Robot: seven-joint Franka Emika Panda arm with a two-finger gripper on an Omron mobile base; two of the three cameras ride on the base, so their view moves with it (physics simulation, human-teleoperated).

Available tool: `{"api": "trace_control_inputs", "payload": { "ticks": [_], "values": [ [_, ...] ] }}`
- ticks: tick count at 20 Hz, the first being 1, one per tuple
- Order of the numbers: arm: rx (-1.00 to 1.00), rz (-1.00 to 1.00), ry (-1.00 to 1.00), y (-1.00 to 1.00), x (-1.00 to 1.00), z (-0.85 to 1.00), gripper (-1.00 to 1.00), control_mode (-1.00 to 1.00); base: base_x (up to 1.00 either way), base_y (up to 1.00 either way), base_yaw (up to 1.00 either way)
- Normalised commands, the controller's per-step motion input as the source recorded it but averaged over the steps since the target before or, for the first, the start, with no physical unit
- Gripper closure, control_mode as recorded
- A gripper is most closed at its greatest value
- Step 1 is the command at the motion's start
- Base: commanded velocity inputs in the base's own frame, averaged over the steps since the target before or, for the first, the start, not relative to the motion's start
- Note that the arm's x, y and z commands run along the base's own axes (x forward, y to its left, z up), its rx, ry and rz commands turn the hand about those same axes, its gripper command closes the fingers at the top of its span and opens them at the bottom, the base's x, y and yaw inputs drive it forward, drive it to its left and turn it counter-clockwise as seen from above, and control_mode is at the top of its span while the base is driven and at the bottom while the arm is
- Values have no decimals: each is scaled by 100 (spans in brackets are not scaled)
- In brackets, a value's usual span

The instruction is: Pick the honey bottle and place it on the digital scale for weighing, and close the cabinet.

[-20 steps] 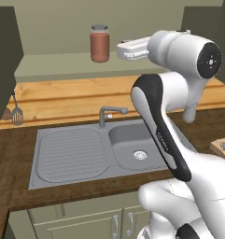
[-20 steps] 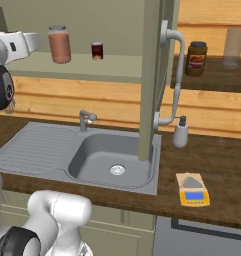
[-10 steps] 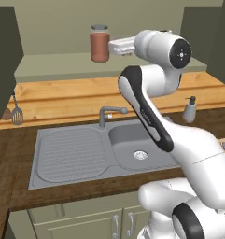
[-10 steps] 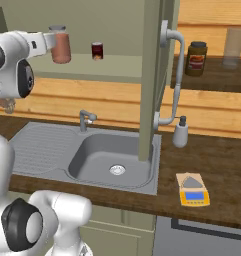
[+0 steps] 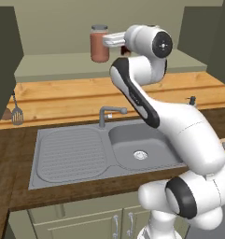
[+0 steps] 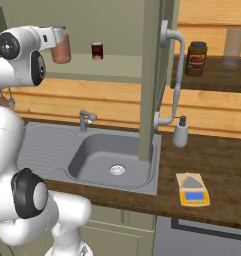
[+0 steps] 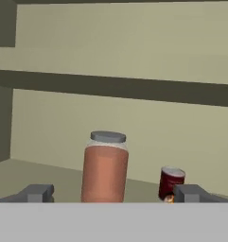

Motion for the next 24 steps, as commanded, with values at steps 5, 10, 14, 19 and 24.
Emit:
{"api": "trace_control_inputs", "payload": {
  "ticks": [5,10,14,19,24],
  "values": [
    [0,0,0,0,34,0,-100,-100,0,0,0],
    [0,0,0,0,44,0,-100,-100,0,0,0],
    [1,0,2,11,32,4,-100,-100,0,0,0],
    [4,0,7,38,18,15,-100,-100,0,0,0],
    [3,0,9,0,20,19,-100,-100,0,0,0]
  ]
}}
